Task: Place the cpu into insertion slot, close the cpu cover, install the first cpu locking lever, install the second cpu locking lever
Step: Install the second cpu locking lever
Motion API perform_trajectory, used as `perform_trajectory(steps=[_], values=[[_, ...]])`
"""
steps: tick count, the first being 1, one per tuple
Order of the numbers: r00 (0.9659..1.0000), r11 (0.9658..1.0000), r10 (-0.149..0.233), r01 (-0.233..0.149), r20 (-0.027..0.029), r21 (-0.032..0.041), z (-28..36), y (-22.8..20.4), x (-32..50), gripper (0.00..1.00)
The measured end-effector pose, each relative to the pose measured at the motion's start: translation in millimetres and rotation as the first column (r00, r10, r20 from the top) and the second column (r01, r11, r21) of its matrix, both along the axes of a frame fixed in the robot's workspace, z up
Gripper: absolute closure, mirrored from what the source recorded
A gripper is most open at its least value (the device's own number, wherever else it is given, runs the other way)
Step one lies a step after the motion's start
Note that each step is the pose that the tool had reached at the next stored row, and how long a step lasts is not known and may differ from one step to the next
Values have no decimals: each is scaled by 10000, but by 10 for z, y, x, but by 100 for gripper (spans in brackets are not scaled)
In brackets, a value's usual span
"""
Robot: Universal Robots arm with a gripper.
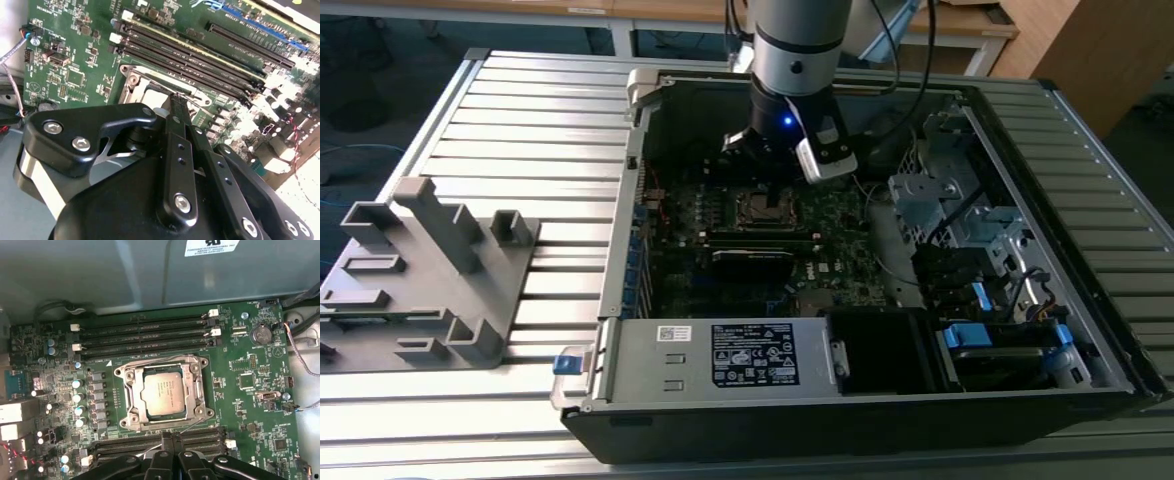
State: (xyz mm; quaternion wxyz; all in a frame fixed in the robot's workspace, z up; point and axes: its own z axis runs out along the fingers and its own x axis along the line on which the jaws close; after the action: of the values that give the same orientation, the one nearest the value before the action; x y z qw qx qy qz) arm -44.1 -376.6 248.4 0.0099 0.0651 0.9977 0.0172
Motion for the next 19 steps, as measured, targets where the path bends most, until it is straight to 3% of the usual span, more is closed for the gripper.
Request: perform_trajectory(steps=[13,19], values=[[10000,10000,0,0,28,-5,-60,-32,-180,89],[10000,10000,2,-2,27,-22,-68,-32,-191,89]])
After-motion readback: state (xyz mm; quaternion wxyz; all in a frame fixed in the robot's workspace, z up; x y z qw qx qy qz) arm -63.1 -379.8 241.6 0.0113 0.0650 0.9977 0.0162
